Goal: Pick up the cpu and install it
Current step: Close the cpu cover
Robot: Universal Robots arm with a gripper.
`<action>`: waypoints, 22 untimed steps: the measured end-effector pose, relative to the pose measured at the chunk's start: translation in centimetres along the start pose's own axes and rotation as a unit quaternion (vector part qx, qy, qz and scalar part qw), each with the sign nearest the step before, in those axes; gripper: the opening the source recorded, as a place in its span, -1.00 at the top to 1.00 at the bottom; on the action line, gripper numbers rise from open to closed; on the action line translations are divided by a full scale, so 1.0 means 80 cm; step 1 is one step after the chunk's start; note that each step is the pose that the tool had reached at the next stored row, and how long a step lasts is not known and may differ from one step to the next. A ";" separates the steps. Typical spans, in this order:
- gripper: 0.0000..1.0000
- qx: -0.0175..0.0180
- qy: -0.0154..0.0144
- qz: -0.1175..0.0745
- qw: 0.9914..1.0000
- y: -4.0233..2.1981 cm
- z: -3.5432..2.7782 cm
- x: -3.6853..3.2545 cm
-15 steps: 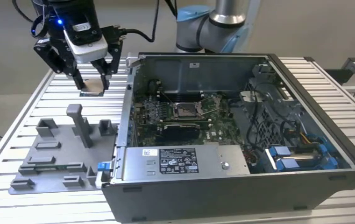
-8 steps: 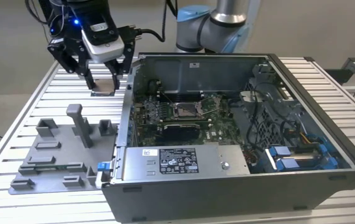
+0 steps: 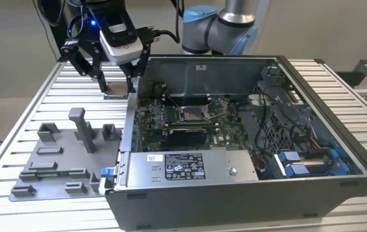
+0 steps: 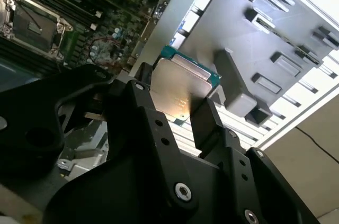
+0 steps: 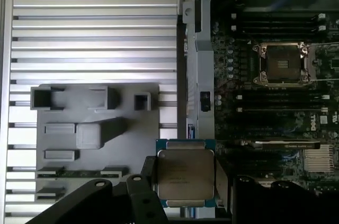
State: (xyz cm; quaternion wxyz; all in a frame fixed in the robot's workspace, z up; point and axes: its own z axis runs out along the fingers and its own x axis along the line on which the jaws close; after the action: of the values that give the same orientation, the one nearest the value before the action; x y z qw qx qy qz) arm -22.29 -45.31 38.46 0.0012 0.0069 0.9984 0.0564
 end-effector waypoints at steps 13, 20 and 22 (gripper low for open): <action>1.00 0.000 0.000 0.000 1.000 0.0008 0.0002 -0.0541; 1.00 0.000 0.000 0.000 1.000 0.0012 0.0004 -0.0899; 1.00 0.000 0.000 0.000 1.000 0.0014 0.0004 -0.0989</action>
State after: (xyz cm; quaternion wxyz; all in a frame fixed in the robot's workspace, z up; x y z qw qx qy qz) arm -14.37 -45.31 38.46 0.0012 0.0068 0.9984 0.0560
